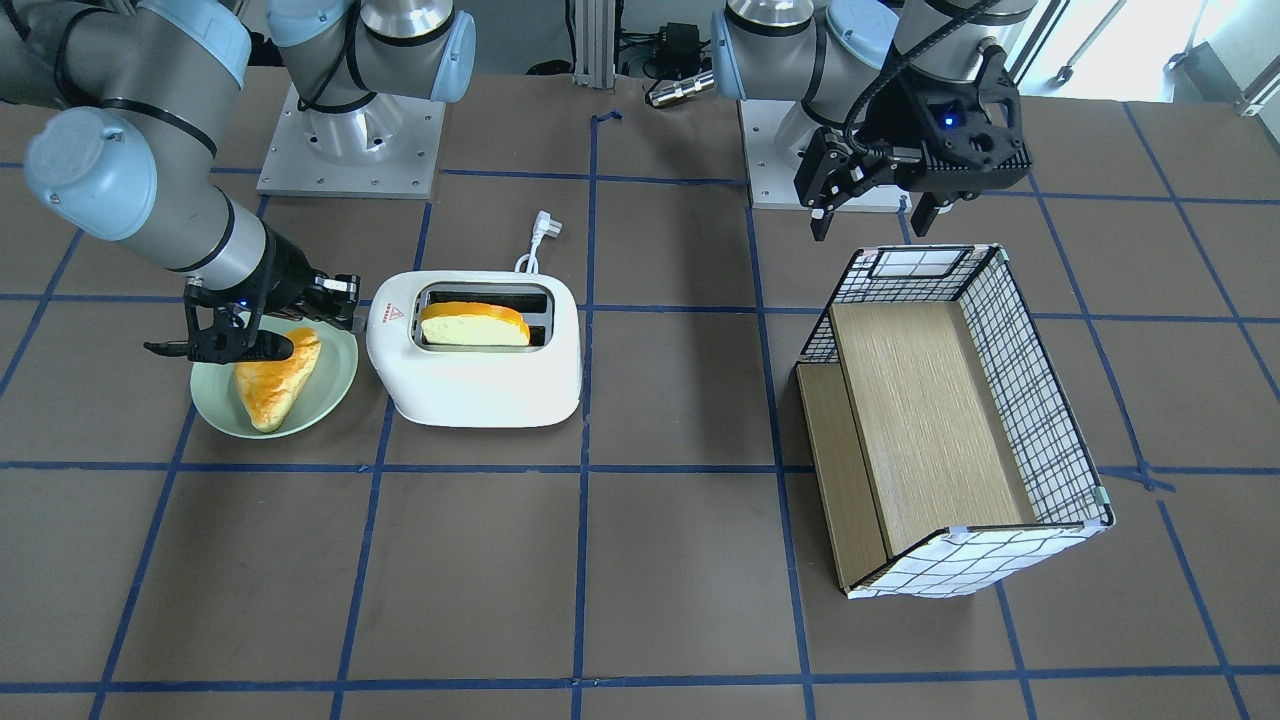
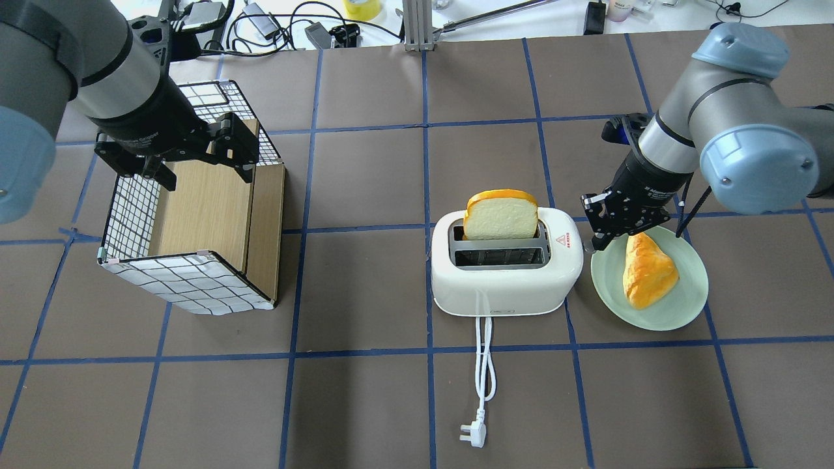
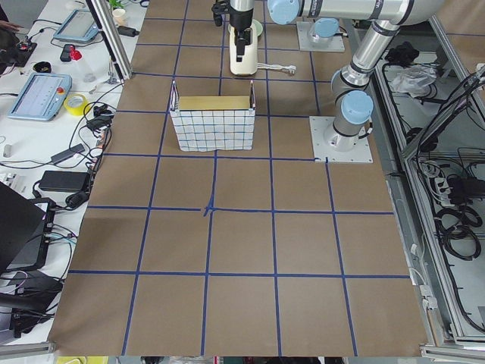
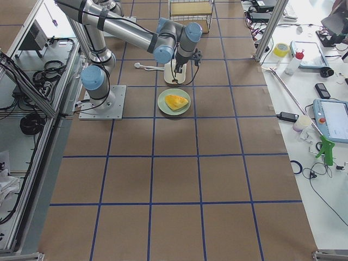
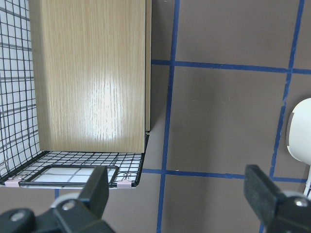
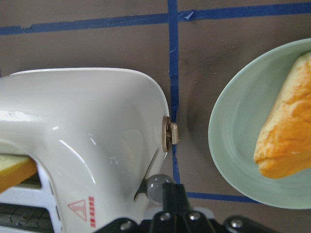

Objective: Press toaster with right arm

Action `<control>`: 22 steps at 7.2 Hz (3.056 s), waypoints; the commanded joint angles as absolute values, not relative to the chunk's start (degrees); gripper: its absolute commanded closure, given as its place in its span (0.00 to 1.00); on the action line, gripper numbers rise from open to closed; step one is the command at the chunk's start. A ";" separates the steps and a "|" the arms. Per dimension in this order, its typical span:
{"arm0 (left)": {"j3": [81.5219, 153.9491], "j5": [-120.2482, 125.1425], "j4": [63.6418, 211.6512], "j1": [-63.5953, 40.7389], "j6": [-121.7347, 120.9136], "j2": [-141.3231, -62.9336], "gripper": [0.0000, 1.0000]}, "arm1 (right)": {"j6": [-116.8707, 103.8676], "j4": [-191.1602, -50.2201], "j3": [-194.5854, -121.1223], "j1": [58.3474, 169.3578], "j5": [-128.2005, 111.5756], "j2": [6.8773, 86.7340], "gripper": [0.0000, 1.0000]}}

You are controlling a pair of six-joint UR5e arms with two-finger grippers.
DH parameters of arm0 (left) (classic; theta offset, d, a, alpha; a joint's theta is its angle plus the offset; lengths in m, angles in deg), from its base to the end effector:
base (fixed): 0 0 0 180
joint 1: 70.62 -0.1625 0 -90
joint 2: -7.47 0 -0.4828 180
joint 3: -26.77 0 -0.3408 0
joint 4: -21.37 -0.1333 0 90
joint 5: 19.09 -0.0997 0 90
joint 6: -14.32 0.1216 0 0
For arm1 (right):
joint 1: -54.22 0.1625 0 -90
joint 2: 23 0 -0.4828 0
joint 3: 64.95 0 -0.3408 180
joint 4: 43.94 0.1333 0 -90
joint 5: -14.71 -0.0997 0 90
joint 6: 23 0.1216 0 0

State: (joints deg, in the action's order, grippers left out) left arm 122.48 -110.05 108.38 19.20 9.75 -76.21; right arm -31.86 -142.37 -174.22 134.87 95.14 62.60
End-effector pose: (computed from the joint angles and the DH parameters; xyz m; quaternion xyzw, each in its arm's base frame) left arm -0.1300 -0.3952 0.5309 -0.0417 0.9986 -0.0317 0.0072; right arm 0.0842 -0.4333 0.3652 0.0153 0.9877 0.1174 0.1025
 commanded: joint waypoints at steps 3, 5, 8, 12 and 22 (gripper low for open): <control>122.48 -110.05 108.38 19.20 9.75 -76.21 0.00 | -31.97 -142.56 -174.55 134.90 95.04 61.90 1.00; 122.48 -110.05 108.38 19.20 9.75 -76.21 0.00 | -31.97 -142.73 -174.63 134.82 94.95 61.29 1.00; 122.48 -110.05 108.38 19.20 9.75 -76.21 0.00 | -32.06 -145.27 -176.74 134.55 92.32 61.29 1.00; 122.48 -110.05 108.38 19.20 9.75 -76.21 0.00 | -31.97 -145.37 -176.83 134.20 92.40 60.67 1.00; 122.48 -110.05 108.38 19.20 9.75 -76.21 0.00 | -27.92 -127.83 -155.61 134.82 101.43 66.29 1.00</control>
